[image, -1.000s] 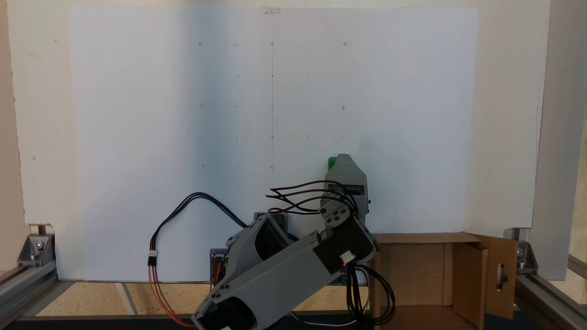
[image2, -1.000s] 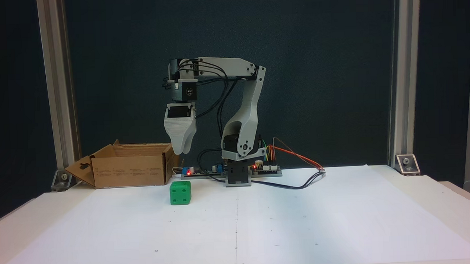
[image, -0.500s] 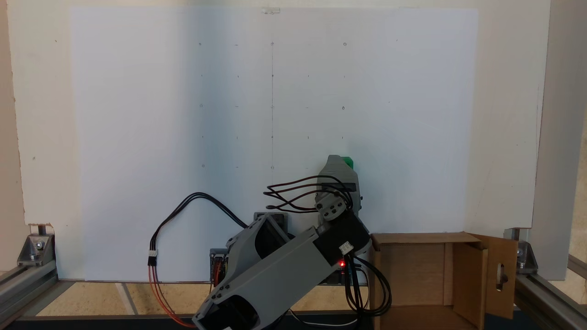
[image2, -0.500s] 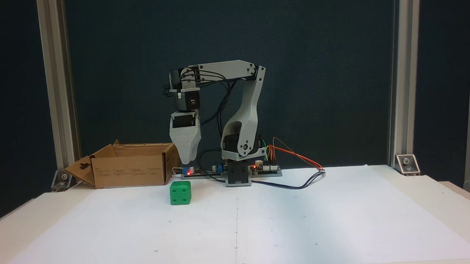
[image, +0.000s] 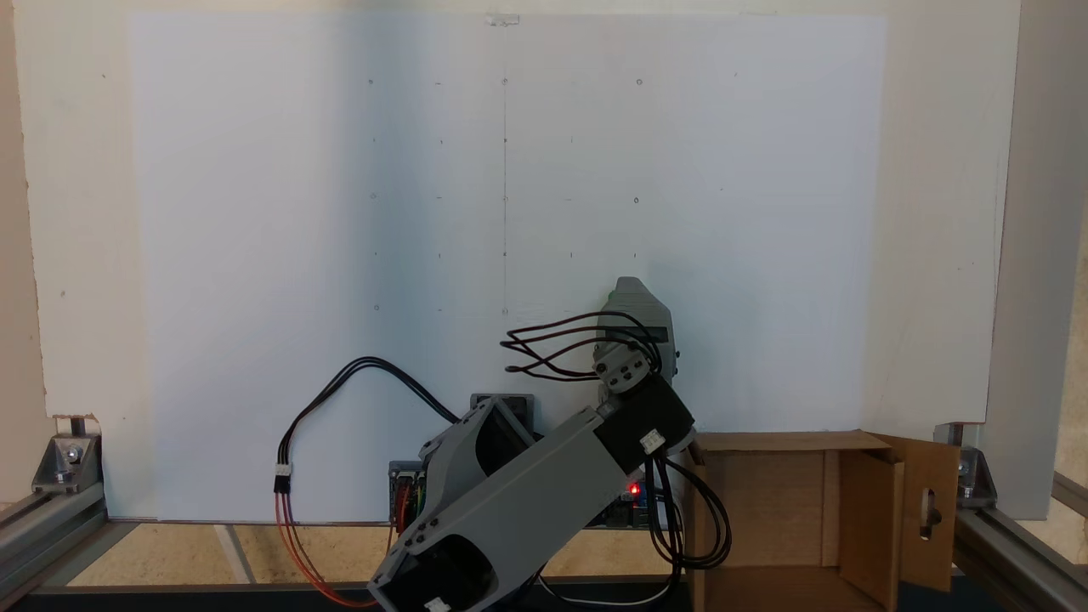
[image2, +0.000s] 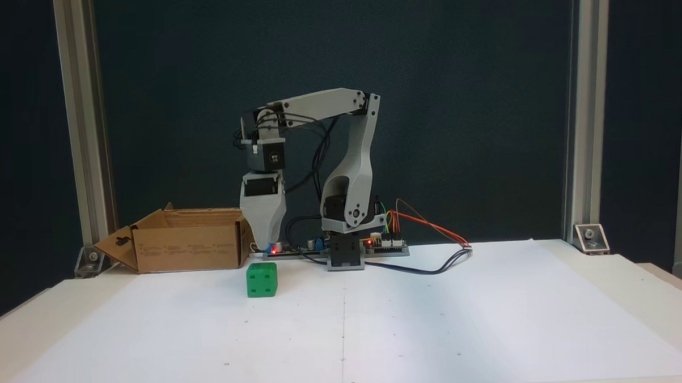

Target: Grasp a green dice and put it in the bin.

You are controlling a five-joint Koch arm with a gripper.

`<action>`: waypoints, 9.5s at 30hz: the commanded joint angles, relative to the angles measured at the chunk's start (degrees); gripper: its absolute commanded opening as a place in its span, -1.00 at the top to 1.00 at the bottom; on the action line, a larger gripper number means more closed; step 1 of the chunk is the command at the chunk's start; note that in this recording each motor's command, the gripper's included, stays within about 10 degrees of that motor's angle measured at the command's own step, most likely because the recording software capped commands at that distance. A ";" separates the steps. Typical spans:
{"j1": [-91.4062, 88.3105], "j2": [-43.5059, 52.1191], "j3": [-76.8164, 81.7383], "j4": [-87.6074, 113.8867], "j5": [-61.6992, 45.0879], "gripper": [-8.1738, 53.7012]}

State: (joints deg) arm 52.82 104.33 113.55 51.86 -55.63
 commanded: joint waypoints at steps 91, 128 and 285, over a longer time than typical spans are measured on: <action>-1.14 -9.32 10.11 -23.12 8.26 -0.51; -3.87 -5.01 -9.03 -6.52 26.98 0.36; -49.39 31.38 65.57 -145.99 55.55 -0.70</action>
State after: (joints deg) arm 3.43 129.38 176.31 -90.79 -0.53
